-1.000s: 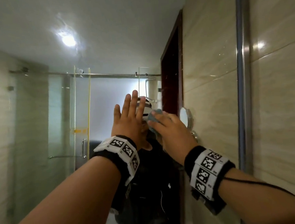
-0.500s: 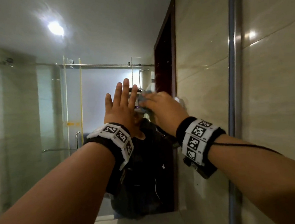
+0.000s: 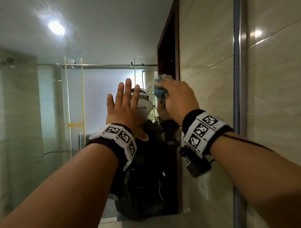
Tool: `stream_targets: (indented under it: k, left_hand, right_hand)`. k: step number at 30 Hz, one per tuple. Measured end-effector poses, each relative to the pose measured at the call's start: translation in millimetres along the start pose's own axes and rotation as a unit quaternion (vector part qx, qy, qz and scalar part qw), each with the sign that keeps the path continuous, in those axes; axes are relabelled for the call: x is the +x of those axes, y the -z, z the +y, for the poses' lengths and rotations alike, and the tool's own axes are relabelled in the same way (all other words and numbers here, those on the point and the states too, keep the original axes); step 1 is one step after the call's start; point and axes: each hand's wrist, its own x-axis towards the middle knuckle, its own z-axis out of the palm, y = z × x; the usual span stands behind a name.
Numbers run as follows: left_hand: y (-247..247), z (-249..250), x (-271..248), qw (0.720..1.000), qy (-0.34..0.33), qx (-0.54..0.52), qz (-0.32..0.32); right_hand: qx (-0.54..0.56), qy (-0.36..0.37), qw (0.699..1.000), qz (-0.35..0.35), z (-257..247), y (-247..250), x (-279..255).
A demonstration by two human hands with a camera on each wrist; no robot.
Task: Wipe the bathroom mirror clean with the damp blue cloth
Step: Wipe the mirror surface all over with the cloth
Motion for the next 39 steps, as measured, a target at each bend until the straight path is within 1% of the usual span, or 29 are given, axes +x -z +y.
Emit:
stream_targets:
  k: [2, 4, 6, 7, 8, 10, 11, 12, 14, 16, 18, 19, 20, 21, 22, 24, 25, 26, 28, 29, 30, 31, 32, 34, 35, 36, 37, 38, 39]
  left_hand:
    - [-0.7, -0.1, -0.2, 1.000, 0.001, -0.002, -0.001]
    - [-0.9, 0.6, -0.2, 1.000, 0.004, 0.002, 0.002]
    - [-0.9, 1.8, -1.0, 1.000, 0.006, 0.004, 0.004]
    - [-0.6, 2.3, -1.3, 1.000, 0.007, 0.003, 0.004]
    - [-0.3, 2.4, -0.8, 1.000, 0.006, 0.002, 0.006]
    - [-0.7, 1.9, -0.4, 1.000, 0.005, -0.002, 0.008]
    - [-1.2, 1.7, -0.2, 1.000, 0.005, -0.005, 0.009]
    - [-1.4, 1.9, 0.0, 1.000, 0.005, -0.005, 0.010]
    - [-1.5, 1.9, -0.3, 1.000, 0.006, -0.002, 0.012]
    - [-2.1, 3.3, -1.1, 1.000, 0.008, 0.000, 0.015]
    - [-2.5, 4.3, -1.1, 1.000, 0.011, 0.000, 0.014]
    - [-2.5, 4.0, -0.4, 1.000, 0.012, 0.000, 0.013]
    - [-2.7, 3.5, 0.2, 1.000, 0.013, -0.001, 0.012]
    - [-2.9, 3.4, 0.4, 1.000, 0.012, -0.003, 0.011]
    - [-3.4, 2.9, 0.6, 1.000, 0.010, -0.006, 0.011]
    - [-4.0, 2.5, 0.9, 1.000, 0.010, -0.010, 0.011]
    - [-4.0, 2.8, 1.1, 1.000, 0.012, -0.011, 0.011]
    - [-3.7, 2.9, 1.0, 1.000, 0.014, -0.008, 0.012]
    - [-2.7, 3.9, 0.6, 1.000, 0.019, -0.004, 0.013]
    - [-2.2, 4.6, 0.3, 1.000, 0.020, -0.003, 0.011]
    - [-1.9, 5.1, -0.1, 1.000, 0.020, -0.002, 0.009]
    - [-1.7, 5.2, -0.5, 1.000, 0.019, 0.000, 0.007]
    - [-1.7, 5.3, -0.6, 1.000, 0.019, 0.000, 0.007]
    - [-1.4, 5.6, -0.9, 1.000, 0.018, -0.002, 0.005]
    - [-1.3, 5.7, -0.7, 1.000, 0.018, -0.002, 0.003]
    - [-1.3, 5.5, -0.7, 1.000, 0.018, -0.003, 0.002]
    - [-1.0, 5.9, -0.4, 1.000, 0.018, -0.003, 0.002]
    - [-1.1, 5.9, -0.9, 1.000, 0.018, -0.002, 0.003]
    - [-0.8, 5.8, -1.6, 1.000, 0.020, -0.002, 0.005]
  right_hand:
    - [-0.031, -0.003, 0.999, 0.008, -2.1, -13.3, -12.8]
    - [-0.051, 0.059, 0.996, -0.040, -2.7, -23.0, -30.2]
    - [-0.087, 0.110, 0.985, -0.099, -1.7, -12.0, -36.4]
    - [-0.109, 0.104, 0.983, -0.105, 2.3, -2.7, -32.1]
    - [-0.104, 0.077, 0.988, -0.079, 8.1, 5.1, -26.7]
    - [-0.048, -0.012, 0.999, -0.012, 20.7, 12.6, -15.0]
    - [-0.029, -0.035, 0.999, 0.005, 21.4, 12.4, -13.9]
    - [-0.032, -0.035, 0.999, -0.002, 18.6, 8.0, -18.7]
    - [-0.034, -0.001, 0.998, -0.060, 6.5, -4.9, -41.6]
    - [-0.047, 0.075, 0.990, -0.107, -4.1, -15.4, -65.3]
    - [-0.077, 0.142, 0.981, -0.109, 4.5, -18.5, -63.8]
    - [-0.098, 0.146, 0.979, -0.099, 13.3, -16.2, -52.7]
    - [-0.109, 0.120, 0.983, -0.089, 22.3, -12.1, -41.7]
    - [-0.095, 0.070, 0.991, -0.063, 29.8, -4.6, -31.1]
    - [-0.071, 0.007, 0.997, -0.022, 38.1, 1.7, -24.2]
    - [-0.047, -0.069, 0.995, 0.045, 43.6, 4.4, -25.2]
    - [-0.052, -0.074, 0.995, 0.046, 38.0, 1.8, -32.2]
    - [-0.056, -0.047, 0.997, 0.017, 30.4, -4.2, -42.5]
    - [-0.066, 0.046, 0.995, -0.057, 18.7, -14.6, -66.2]
    - [-0.074, 0.074, 0.990, -0.092, 17.2, -14.0, -72.2]
    - [-0.083, 0.086, 0.987, -0.103, 22.3, -9.2, -67.9]
    - [-0.095, 0.074, 0.988, -0.095, 31.8, -2.4, -57.5]
    - [-0.085, 0.033, 0.994, -0.067, 43.1, 3.8, -46.0]
    - [-0.030, -0.073, 0.997, 0.023, 60.5, 18.4, -29.0]
    - [-0.022, -0.104, 0.993, 0.056, 62.5, 21.1, -28.2]
    - [-0.035, -0.116, 0.990, 0.064, 59.3, 19.7, -31.5]
    - [-0.045, -0.109, 0.992, 0.053, 53.1, 15.0, -39.0]
    - [-0.055, -0.076, 0.995, 0.030, 46.9, 6.3, -48.4]
    - [-0.068, -0.015, 0.998, -0.003, 40.1, -0.9, -58.4]
